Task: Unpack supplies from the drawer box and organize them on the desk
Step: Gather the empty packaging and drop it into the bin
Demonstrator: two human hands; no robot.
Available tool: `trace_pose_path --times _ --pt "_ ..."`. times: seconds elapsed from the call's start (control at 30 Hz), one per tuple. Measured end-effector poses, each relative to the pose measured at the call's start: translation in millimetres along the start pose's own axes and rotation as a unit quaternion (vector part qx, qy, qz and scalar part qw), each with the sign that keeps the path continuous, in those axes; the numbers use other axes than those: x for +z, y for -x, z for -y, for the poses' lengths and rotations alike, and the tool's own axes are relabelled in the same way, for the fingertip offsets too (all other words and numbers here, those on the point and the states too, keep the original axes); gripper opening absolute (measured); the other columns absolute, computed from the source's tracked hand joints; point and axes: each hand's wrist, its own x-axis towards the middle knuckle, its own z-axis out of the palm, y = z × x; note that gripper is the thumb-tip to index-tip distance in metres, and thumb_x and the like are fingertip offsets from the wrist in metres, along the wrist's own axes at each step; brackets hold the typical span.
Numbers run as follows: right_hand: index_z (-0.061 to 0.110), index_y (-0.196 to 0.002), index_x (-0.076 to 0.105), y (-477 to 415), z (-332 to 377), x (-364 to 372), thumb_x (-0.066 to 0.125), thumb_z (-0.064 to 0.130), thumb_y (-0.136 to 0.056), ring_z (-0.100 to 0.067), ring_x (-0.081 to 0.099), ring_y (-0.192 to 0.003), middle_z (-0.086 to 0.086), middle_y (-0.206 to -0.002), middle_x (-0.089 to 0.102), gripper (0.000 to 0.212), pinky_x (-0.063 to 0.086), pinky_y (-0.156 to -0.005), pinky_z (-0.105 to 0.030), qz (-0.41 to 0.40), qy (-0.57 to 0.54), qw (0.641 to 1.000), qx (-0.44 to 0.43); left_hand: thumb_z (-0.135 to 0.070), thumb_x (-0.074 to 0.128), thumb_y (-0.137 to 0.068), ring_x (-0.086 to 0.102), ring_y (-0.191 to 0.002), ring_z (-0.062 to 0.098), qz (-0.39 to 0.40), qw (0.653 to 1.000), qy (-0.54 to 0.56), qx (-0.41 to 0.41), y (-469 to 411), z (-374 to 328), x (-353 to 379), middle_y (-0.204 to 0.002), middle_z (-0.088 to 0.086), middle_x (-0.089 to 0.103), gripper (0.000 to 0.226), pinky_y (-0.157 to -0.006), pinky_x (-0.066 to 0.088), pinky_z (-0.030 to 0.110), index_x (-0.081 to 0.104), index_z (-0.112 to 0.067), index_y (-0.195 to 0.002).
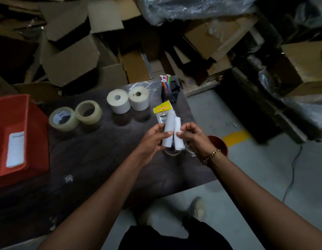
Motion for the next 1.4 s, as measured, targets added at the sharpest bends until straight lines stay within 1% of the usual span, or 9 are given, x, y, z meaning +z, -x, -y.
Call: trace_pose_path --times 0.17,0.37,0.5,0.67,0.93,1.1,1.2,1.33,1.4 --pt "0.017 -0.087 0.058 -12.2 23.7 -91.1 0.071 -0.001 -0.078 -0.018 0.064 -0.074 0.003 -0.086 0.069 0.025 0.054 -0.065 -0.030 -0.013 -0.044 0.999 -0.019 -0.005 0.062 -0.089 0.066 -0.093 0.025 0.017 1.000 -0.004 0.017 -47.3 -0.6 86.9 -0.110 0.009 0.067 0.028 -0.075 0.057 0.036 0.058 -0.012 -0.116" --pt "0.014 -0.089 0.058 -31.4 17.3 -242.9 0.062 -0.007 -0.085 -0.011 0.068 -0.066 0.007 -0.072 0.068 0.022 0.055 -0.057 -0.024 -0.009 -0.045 0.998 0.040 -0.005 0.067 -0.087 0.069 -0.084 0.023 -0.054 0.997 -0.048 0.013 -117.1 58.7 213.7 -0.108 0.012 0.068 0.042 -0.065 0.058 0.036 0.046 -0.022 -0.118" --pt "0.019 -0.089 0.061 -42.6 -3.4 -346.3 0.069 0.000 -0.082 -0.020 0.066 -0.076 0.005 -0.086 0.066 0.021 0.055 -0.077 -0.043 -0.019 0.004 0.994 0.105 -0.005 0.063 -0.090 0.063 -0.092 0.029 -0.079 0.994 -0.068 -0.032 -158.2 119.9 297.0 -0.112 0.024 0.059 0.029 -0.060 0.060 0.036 0.043 -0.020 -0.105" --pt "0.012 -0.097 0.062 -57.2 -40.6 -438.4 0.067 -0.003 -0.083 -0.010 0.062 -0.080 0.003 -0.093 0.064 0.021 0.053 -0.070 -0.019 -0.028 0.080 0.985 0.148 -0.002 0.057 -0.093 0.063 -0.079 0.016 -0.060 0.989 -0.082 -0.111 -209.4 188.4 354.4 -0.096 0.003 0.059 0.021 -0.056 0.056 0.027 0.052 -0.023 -0.094" --pt "0.014 -0.101 0.071 -147.8 -169.0 -509.5 0.068 -0.002 -0.080 -0.018 0.068 -0.075 -0.014 -0.109 0.068 0.027 0.055 -0.065 -0.023 -0.056 0.179 0.960 0.209 0.013 0.048 -0.086 0.062 -0.097 0.030 -0.074 0.967 -0.112 -0.217 -327.5 304.0 345.4 -0.108 0.007 0.057 0.036 -0.079 0.057 0.045 0.058 -0.018 -0.101" --pt "0.014 -0.101 0.072 -228.1 -277.9 -518.8 0.065 0.002 -0.078 -0.025 0.066 -0.097 -0.007 -0.114 0.067 0.027 0.055 -0.086 -0.037 -0.055 0.223 0.948 0.222 0.017 0.046 -0.084 0.060 -0.093 0.023 -0.103 0.951 -0.131 -0.261 -407.9 387.1 300.4 -0.111 0.005 0.055 0.039 -0.067 0.057 0.033 0.055 -0.015 -0.105" --pt "0.012 -0.094 0.073 -274.5 -335.8 -521.3 0.063 0.004 -0.080 -0.019 0.062 -0.089 -0.004 -0.097 0.068 0.018 0.051 -0.081 -0.034 -0.049 0.237 0.943 0.230 0.019 0.048 -0.080 0.057 -0.079 0.021 -0.110 0.941 -0.147 -0.283 -451.0 435.5 270.3 -0.100 0.007 0.055 0.040 -0.065 0.052 0.031 0.055 -0.013 -0.103" --pt "0.018 -0.086 0.070 -320.7 -400.7 -524.8 0.058 0.000 -0.080 -0.012 0.058 -0.076 -0.004 -0.089 0.067 0.022 0.043 -0.070 -0.024 -0.052 0.234 0.936 0.257 0.018 0.047 -0.079 0.058 -0.086 0.026 -0.115 0.932 -0.163 -0.303 -496.5 486.6 236.8 -0.099 0.006 0.057 0.039 -0.074 0.056 0.042 0.058 -0.017 -0.096" --pt "0.018 -0.086 0.070 -336.9 -421.1 -524.9 0.058 0.001 -0.080 -0.011 0.058 -0.075 -0.004 -0.089 0.067 0.021 0.043 -0.068 -0.023 -0.061 0.237 0.935 0.255 0.018 0.046 -0.081 0.059 -0.082 0.023 -0.110 0.931 -0.170 -0.305 -512.8 499.8 225.7 -0.102 0.007 0.057 0.040 -0.064 0.056 0.029 0.059 -0.015 -0.099"
